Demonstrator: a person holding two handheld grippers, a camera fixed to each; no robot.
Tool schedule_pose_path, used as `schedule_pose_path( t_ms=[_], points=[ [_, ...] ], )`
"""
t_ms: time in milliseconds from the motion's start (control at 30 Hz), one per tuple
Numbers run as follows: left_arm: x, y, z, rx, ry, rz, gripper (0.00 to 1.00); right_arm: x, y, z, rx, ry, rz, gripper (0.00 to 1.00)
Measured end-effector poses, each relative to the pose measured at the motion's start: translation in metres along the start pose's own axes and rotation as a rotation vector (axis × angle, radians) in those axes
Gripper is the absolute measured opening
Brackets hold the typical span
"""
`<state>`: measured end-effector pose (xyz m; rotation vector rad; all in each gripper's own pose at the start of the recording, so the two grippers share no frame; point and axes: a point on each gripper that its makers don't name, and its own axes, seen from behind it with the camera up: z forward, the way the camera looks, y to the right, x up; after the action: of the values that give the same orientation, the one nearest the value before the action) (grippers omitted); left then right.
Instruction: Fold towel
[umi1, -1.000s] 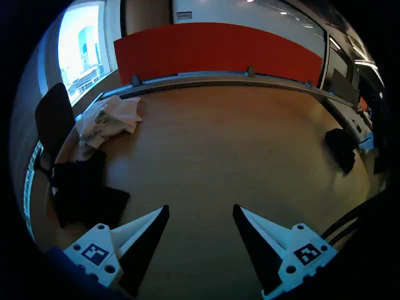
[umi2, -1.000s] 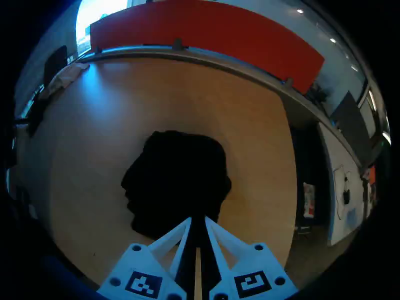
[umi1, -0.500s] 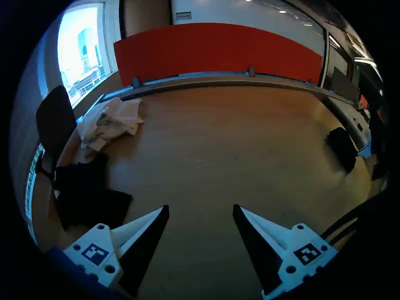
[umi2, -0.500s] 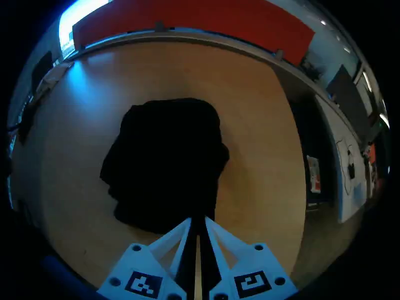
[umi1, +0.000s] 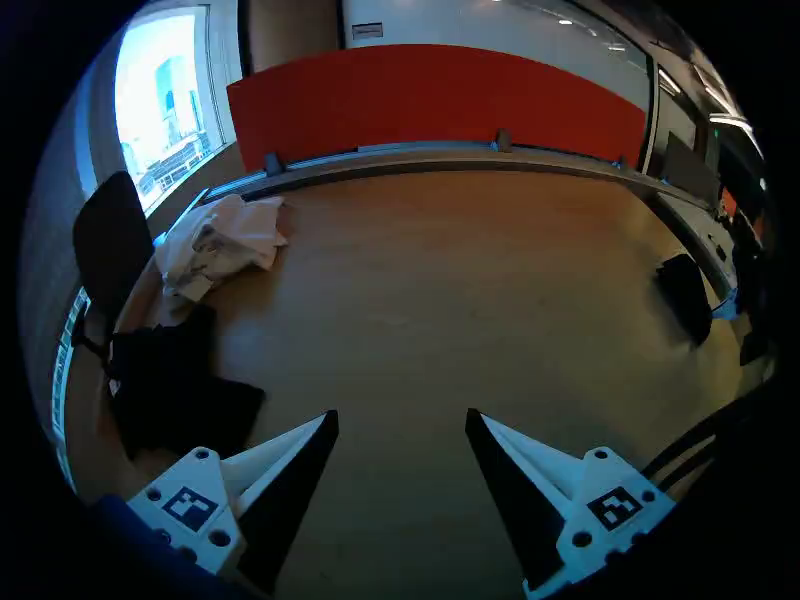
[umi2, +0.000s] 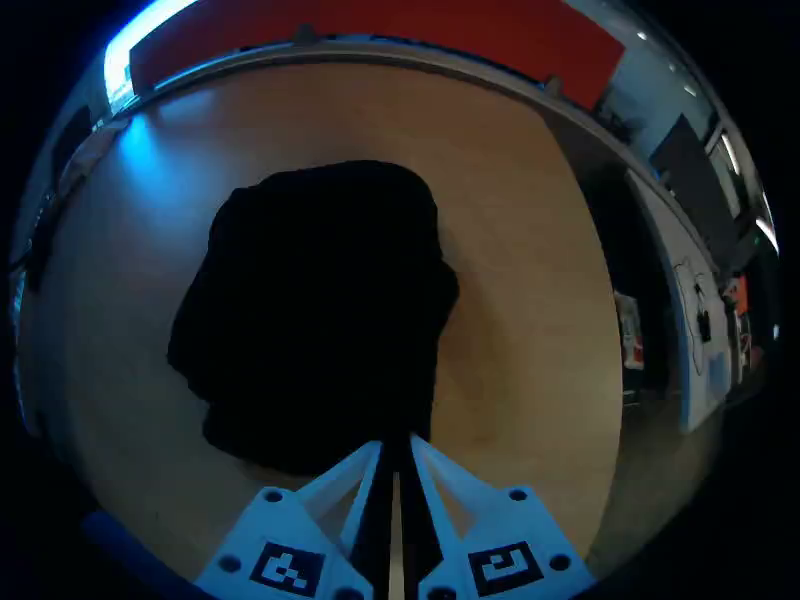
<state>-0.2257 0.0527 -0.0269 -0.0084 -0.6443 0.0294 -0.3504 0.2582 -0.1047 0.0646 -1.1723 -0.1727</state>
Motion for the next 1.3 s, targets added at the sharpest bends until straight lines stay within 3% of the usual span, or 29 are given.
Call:
schedule_pose_path(
  t_ms=[400,700,900,967,1033,1300],
  points=[
    [-0.002,0.000,-0.001,0.002,0.000,-0.001,0.94,-0.001,0.001,0.003,-0.014,-0.002,0.009,0.06],
    [0.000,-0.003,-0.003,0.002,0.005,0.001,0.95,-0.001,0.005,-0.005,-0.042,0.018,0.004,0.18],
    [0.001,-0.003,-0.003,0.000,0.009,-0.006,0.94,0.000,0.009,-0.012,-0.068,0.030,-0.006,0.35],
    [0.001,-0.004,-0.004,0.000,0.010,-0.005,0.94,-0.001,0.011,-0.013,-0.077,0.030,-0.006,0.47],
    [0.002,-0.004,-0.004,-0.001,0.011,-0.004,0.94,-0.001,0.014,-0.014,-0.089,0.030,-0.005,0.69],
    [0.001,-0.003,-0.004,-0.005,0.014,-0.004,0.94,-0.006,0.014,-0.020,-0.094,0.030,-0.005,0.81]
  ],
)
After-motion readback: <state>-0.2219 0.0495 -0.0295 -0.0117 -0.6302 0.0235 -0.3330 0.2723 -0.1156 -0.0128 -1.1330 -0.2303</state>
